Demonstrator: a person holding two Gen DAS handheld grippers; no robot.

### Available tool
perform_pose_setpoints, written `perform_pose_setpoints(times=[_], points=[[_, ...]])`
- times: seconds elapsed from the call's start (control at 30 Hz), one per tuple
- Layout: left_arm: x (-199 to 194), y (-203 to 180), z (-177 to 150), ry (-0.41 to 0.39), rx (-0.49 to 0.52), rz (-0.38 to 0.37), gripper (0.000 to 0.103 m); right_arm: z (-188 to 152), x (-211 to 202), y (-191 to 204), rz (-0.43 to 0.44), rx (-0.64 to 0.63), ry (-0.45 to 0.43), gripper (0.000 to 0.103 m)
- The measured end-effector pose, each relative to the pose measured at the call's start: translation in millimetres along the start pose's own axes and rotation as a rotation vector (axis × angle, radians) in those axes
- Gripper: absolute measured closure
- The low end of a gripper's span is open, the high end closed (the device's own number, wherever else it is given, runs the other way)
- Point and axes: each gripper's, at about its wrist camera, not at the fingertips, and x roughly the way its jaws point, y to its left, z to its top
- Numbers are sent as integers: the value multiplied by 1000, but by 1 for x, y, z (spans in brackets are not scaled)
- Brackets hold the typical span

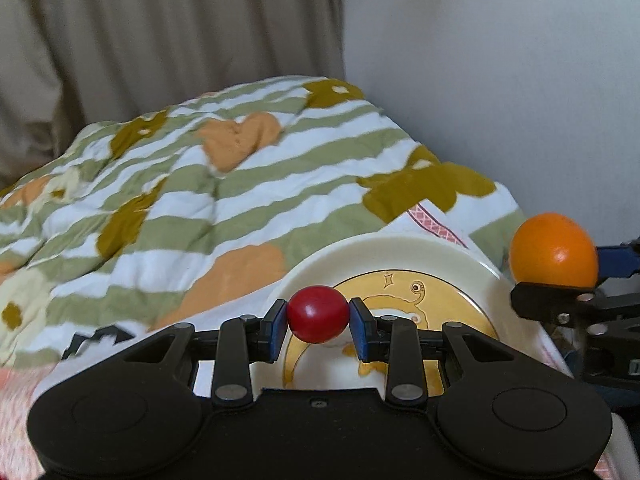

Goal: Organize fruits
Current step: 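Carry the tomato and orange in both tools toward the white bowl, then release the tomato with the left tool while the right tool releases the orange into the bowl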

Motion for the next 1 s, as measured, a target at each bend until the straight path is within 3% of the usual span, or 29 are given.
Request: perform_pose_setpoints(times=[0.23,0.3,0.37,0.43,0.63,1.0], points=[[31,-8,1,22,78,-25,66,0,10,-12,-40,40,18,29],[33,-10,1,22,94,-35,54,1,10,-14,-47,50,17,29],[30,-11,0,11,99,-40,21,3,9,-17,-53,58,15,29],[22,-12,0,-7,102,-41,13,5,7,-19,-59,60,11,29],[-2,-11,-3,-32,110,15,6,15,-4,-24,-43,34,-16,29],[-34,18,-16,11,-25,63,3,21,12,4,38,-138,8,29]])
